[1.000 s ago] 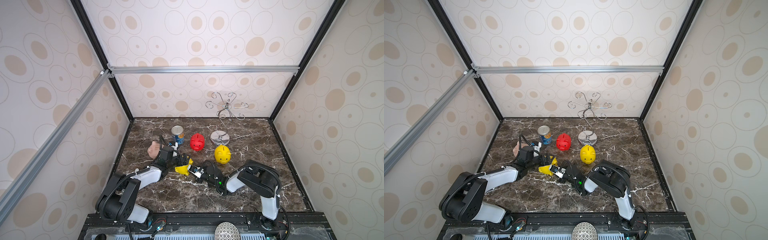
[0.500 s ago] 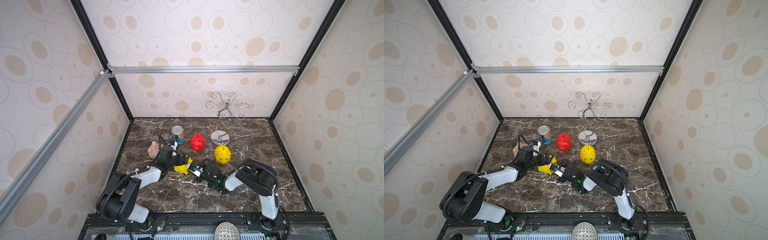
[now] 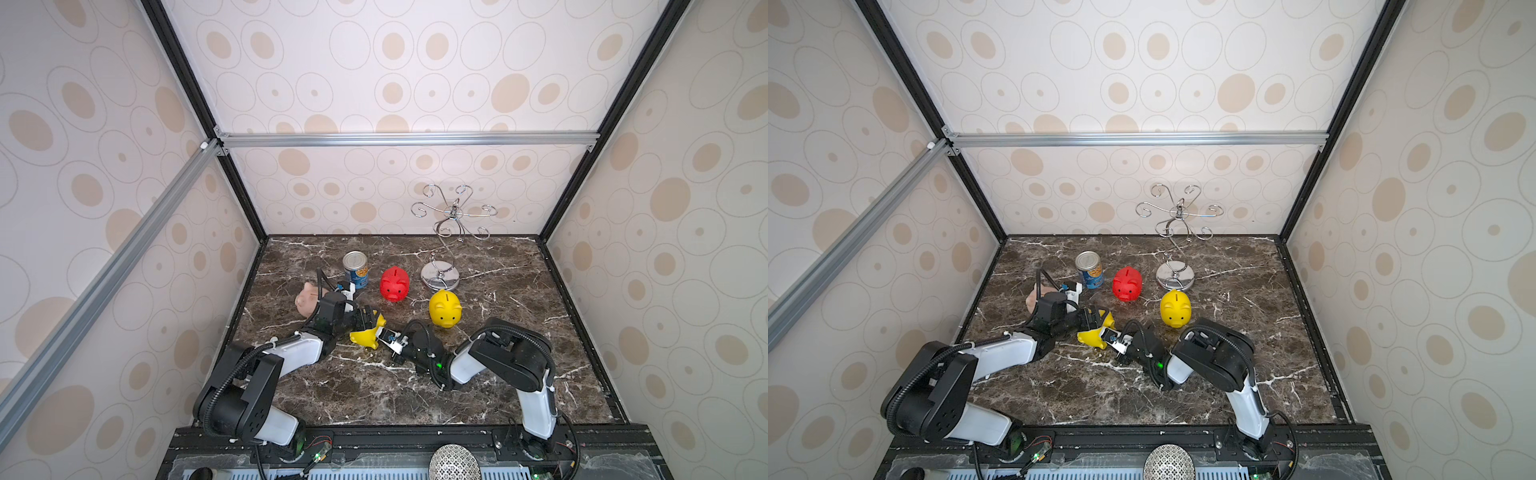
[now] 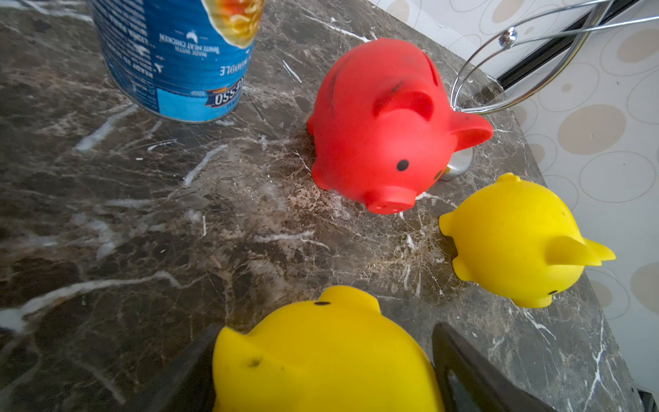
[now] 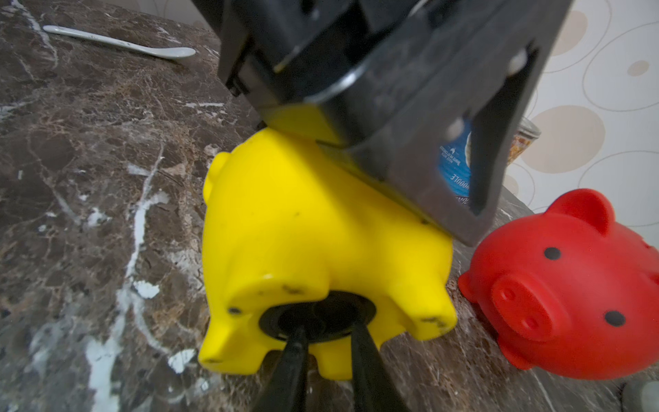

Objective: Open piggy banks
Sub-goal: Open the lid on the piggy bank.

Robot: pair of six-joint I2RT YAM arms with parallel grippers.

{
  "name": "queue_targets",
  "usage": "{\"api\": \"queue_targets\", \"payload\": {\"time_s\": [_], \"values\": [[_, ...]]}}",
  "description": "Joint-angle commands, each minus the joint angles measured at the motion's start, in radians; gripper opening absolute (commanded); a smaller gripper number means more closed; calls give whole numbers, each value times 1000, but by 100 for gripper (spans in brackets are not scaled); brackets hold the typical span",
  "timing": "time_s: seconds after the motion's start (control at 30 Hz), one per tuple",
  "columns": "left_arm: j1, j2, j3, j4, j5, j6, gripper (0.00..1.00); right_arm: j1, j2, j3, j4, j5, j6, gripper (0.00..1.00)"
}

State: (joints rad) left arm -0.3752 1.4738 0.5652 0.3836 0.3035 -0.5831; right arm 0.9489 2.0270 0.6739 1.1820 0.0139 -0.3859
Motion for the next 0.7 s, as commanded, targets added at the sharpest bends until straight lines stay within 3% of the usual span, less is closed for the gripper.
{"api": "queue_targets", "payload": {"time_s": [0.0, 0.67], "values": [[-9, 43, -37, -108, 31, 5, 88, 5, 16, 38, -21, -14, -2, 17], [-11, 38, -54, -81, 37, -6, 87, 45, -38, 3, 28, 50, 28, 23]]}}
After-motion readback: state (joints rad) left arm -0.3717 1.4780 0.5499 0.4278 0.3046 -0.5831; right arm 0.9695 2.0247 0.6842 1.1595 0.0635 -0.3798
